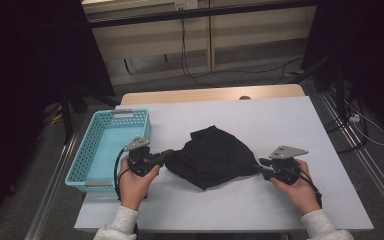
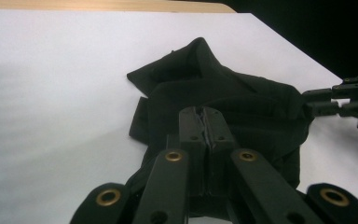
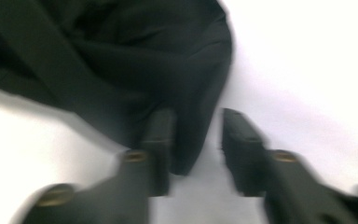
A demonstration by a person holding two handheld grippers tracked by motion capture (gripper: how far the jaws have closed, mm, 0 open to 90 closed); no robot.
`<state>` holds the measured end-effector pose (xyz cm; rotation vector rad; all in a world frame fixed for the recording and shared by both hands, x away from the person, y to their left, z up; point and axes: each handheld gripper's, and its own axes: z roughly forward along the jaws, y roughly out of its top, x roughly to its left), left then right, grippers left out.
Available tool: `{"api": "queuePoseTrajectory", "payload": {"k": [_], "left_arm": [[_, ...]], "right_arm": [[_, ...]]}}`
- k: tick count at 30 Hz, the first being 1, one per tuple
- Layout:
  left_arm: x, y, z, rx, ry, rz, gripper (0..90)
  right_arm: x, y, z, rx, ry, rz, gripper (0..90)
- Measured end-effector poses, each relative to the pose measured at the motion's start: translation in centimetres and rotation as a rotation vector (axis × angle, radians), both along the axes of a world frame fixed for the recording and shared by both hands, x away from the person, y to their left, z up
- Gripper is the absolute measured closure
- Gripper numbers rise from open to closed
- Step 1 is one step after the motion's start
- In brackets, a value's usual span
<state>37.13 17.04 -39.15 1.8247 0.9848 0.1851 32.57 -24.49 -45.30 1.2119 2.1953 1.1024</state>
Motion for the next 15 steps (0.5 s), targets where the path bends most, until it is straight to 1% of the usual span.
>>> {"api": "queuePoseTrajectory", "payload": {"k": [1,2,3,4,5,6,7,8,9,10,11,12,13,15], "left_arm": [[-0.1,0.0,0.2,-0.005,-0.002,0.000,88.4],[-0.1,0.0,0.4,-0.004,-0.009,-0.003,88.4],[-0.1,-0.1,0.5,-0.008,-0.010,-0.005,88.4],[0.0,-0.1,0.5,-0.006,-0.012,-0.007,88.4],[0.0,-0.2,0.5,-0.007,-0.011,-0.006,88.4],[0.1,-0.2,0.4,-0.003,-0.010,-0.005,88.4],[0.2,-0.2,0.3,-0.001,-0.006,-0.006,88.4],[0.3,-0.3,0.1,-0.001,-0.003,-0.005,88.4],[0.4,-0.3,0.0,-0.003,-0.003,0.000,88.4],[0.4,-0.2,0.0,0.003,-0.001,0.001,88.4],[0.5,-0.2,0.0,0.002,0.001,0.001,88.4],[0.5,-0.3,-0.1,0.002,0.000,0.001,88.4],[0.6,-0.3,-0.1,0.002,0.002,0.001,88.4],[0.6,-0.5,-0.2,0.004,0.002,-0.001,88.4]], "right_arm": [[0.1,-0.2,0.0,0.016,0.005,-0.007,74.2],[0.1,-0.4,0.0,0.026,0.016,-0.007,77.9],[0.0,-0.5,0.0,0.022,0.017,-0.006,77.3],[0.0,-0.6,0.1,0.023,0.018,-0.002,75.5],[-0.2,-0.8,0.2,0.032,0.014,0.006,71.9],[-0.5,-0.9,0.5,0.038,0.002,0.006,65.3],[-0.8,-1.1,0.7,0.038,-0.013,0.002,62.2],[-1.1,-1.3,0.9,0.032,-0.032,0.003,60.6],[-1.5,-1.4,0.9,0.025,-0.040,0.005,57.4],[-1.7,-1.4,0.7,0.029,-0.037,0.018,55.3],[-1.9,-1.2,0.5,0.027,-0.030,0.047,54.9],[-1.9,-0.9,0.3,0.013,-0.021,0.066,53.9],[-1.7,-0.5,0.0,-0.008,-0.016,0.076,50.9],[-1.3,0.3,-0.4,-0.030,-0.003,0.103,47.6]]}}
